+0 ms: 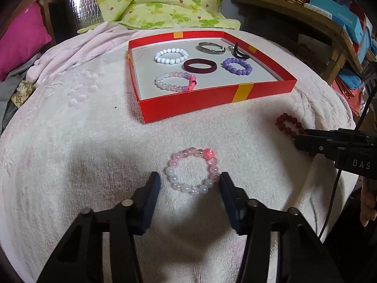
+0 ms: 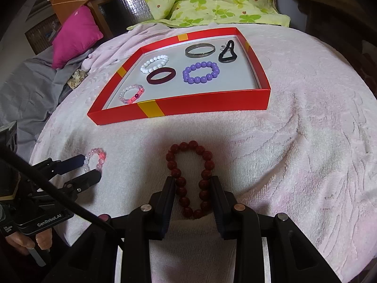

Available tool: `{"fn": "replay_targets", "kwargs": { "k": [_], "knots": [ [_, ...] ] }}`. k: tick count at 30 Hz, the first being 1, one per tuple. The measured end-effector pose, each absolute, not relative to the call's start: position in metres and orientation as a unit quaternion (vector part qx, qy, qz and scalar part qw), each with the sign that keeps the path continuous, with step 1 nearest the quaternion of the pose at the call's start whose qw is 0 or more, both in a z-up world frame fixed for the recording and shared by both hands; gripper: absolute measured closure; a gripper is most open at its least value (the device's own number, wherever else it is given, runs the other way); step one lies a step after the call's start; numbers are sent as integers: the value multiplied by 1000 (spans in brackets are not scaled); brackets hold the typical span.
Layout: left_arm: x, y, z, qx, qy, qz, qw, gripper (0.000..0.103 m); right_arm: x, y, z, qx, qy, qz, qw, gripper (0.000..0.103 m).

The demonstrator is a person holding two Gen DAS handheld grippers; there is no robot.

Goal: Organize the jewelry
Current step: 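Lower the left gripper and close it on the pink crystal bracelet, then lift the pink crystal bracelet with the left gripper while the right lifts the red bead bracelet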

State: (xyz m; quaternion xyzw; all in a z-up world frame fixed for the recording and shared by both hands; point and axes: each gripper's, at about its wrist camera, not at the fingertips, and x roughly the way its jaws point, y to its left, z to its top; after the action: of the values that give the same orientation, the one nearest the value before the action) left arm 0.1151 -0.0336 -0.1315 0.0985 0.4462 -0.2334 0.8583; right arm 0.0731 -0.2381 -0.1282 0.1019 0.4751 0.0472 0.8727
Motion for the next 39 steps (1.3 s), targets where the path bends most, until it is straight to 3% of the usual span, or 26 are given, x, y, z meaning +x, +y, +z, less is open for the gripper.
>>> {"fn": "replay_targets", "kwargs": {
  "k": [6,11,15,20,27,39],
  "knots": [
    [113,-34,-130,95,442,-245,858,79,73,-239,-128,104,476,48,872,69],
    [113,-32,-130,87,441,-250,858,87,73,-238,-128,103,475,50,872,65],
    [114,-33,-130,86,441,-250,858,87,73,-232,-128,91,474,54,874,59],
    [114,-34,-131,90,440,-247,859,87,75,-227,-128,72,473,46,877,60],
    [113,-35,-130,94,441,-243,859,87,76,-224,-129,42,469,27,882,78],
    [110,-31,-122,88,435,-251,860,87,79,-220,-125,31,460,6,888,83]
  ]
}}
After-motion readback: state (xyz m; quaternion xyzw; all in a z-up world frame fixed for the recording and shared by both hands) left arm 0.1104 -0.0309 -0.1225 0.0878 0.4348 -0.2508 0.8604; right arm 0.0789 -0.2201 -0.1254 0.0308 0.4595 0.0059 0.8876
